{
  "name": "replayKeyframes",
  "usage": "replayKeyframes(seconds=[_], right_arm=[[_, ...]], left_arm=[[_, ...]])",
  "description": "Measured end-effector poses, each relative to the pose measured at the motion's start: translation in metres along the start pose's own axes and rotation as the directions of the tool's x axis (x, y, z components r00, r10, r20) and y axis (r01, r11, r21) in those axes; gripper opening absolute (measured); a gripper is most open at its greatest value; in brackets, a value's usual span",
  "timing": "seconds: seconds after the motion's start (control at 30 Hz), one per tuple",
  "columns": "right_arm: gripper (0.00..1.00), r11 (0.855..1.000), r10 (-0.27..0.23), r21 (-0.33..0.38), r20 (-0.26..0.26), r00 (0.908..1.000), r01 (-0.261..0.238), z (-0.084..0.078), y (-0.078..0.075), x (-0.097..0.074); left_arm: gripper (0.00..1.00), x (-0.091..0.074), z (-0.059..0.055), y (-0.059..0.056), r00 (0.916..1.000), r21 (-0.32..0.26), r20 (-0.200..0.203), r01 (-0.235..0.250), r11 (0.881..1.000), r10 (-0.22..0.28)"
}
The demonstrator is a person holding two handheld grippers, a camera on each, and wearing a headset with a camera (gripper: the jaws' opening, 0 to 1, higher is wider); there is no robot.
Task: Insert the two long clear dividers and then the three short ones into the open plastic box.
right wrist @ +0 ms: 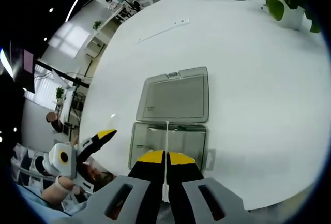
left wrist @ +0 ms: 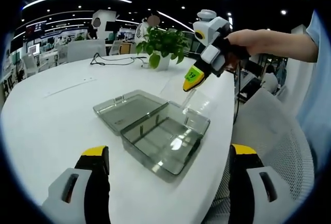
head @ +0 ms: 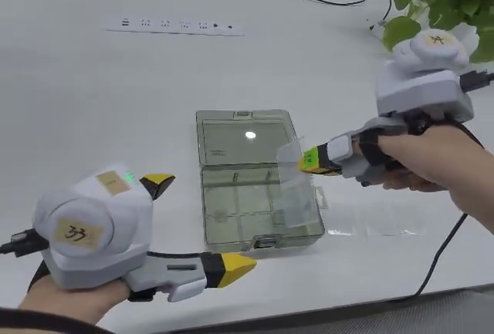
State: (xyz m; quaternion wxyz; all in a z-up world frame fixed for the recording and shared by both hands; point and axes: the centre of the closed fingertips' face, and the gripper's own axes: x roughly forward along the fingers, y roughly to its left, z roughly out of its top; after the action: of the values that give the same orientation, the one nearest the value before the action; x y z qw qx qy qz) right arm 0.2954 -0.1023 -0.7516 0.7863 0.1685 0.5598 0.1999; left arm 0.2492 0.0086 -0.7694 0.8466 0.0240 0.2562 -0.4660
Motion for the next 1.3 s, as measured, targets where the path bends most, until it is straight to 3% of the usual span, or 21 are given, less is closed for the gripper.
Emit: replayKeyframes(seconds=[0.47, 0.87, 1.3], right_arm=[[0.01, 0.995, -0.096, -0.004, -0.123, 0.9878, 0.096, -0.007, -0.007, 0.015], [0.01, 0.990, -0.132, 0.030, -0.164, 0.9776, 0.139, -0.014, -0.014, 0.025], [0.01, 0.988, -0.140, 0.037, -0.172, 0.9752, 0.148, -0.016, -0.016, 0.031]], left_arm=[[0.94, -0.001, -0.004, -0.003, 0.9999, 0.003, 0.005, 0.016, 1.000, -0.016], [0.92, -0.003, -0.009, -0.004, 0.9997, -0.016, 0.009, 0.025, 1.000, -0.025], [0.90, -0.002, -0.013, -0.005, 0.9995, -0.025, 0.005, 0.032, 0.999, -0.032]])
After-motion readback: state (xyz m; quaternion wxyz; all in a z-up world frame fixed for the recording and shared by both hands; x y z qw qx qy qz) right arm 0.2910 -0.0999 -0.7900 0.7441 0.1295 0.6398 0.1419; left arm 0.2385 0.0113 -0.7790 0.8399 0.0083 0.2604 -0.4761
